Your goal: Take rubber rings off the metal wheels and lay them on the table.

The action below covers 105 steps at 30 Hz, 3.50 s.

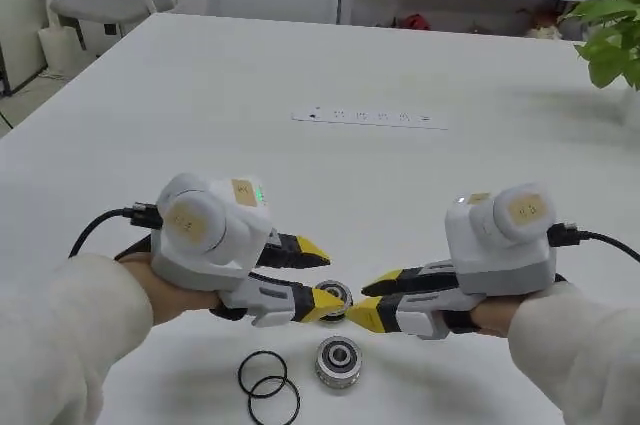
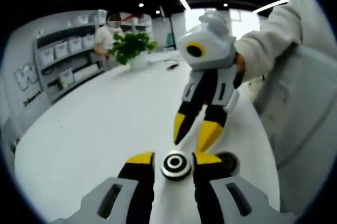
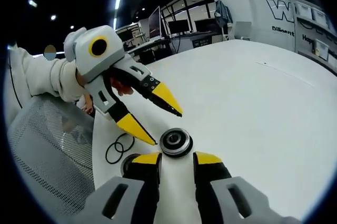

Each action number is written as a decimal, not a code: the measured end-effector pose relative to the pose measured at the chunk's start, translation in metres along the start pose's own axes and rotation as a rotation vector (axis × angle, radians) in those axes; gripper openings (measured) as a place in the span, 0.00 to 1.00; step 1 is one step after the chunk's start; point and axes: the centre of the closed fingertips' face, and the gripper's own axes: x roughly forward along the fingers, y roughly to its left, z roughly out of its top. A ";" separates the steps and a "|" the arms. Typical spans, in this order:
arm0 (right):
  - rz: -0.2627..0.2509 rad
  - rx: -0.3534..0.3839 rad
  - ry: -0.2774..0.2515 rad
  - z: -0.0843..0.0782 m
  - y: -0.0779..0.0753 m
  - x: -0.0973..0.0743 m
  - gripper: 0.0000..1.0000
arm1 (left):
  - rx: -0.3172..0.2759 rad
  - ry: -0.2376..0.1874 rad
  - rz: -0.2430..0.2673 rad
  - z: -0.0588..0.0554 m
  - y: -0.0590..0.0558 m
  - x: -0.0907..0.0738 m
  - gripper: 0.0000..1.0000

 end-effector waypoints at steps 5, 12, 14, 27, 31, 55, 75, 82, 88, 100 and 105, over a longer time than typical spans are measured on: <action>0.020 -0.018 0.020 -0.003 0.002 0.000 0.22 | -0.020 -0.004 -0.005 -0.001 0.002 0.001 0.27; 0.039 -0.015 0.009 0.002 0.000 0.000 0.22 | 0.001 0.030 -0.056 -0.010 -0.008 0.006 0.23; 0.046 -0.025 0.016 0.001 0.000 0.000 0.22 | 0.009 0.035 -0.063 -0.011 -0.009 0.008 0.23; 0.078 -0.077 0.053 -0.007 0.004 0.007 0.21 | 0.024 0.040 -0.085 -0.014 -0.010 0.009 0.19; 0.079 -0.101 0.057 -0.007 0.004 0.008 0.20 | 0.018 0.039 -0.089 -0.015 -0.010 0.008 0.18; 0.076 -0.122 0.051 -0.005 0.001 0.011 0.20 | -0.020 0.034 -0.082 -0.015 -0.004 0.008 0.16; 0.078 -0.199 0.057 -0.004 0.000 0.013 0.16 | -0.041 0.027 -0.105 -0.017 -0.005 0.009 0.14; 0.089 -0.234 0.054 -0.004 0.004 0.012 0.18 | -0.039 0.024 -0.111 -0.016 -0.006 0.009 0.14; 0.083 -0.250 0.018 0.002 0.006 0.020 0.25 | -0.031 0.022 -0.117 -0.016 -0.007 0.010 0.14; 0.091 -0.244 0.037 0.000 0.004 0.017 0.22 | -0.017 0.019 -0.119 -0.016 -0.007 0.011 0.13; 0.093 -0.227 0.047 -0.002 0.003 0.015 0.20 | -0.015 0.018 -0.119 -0.016 -0.007 0.011 0.13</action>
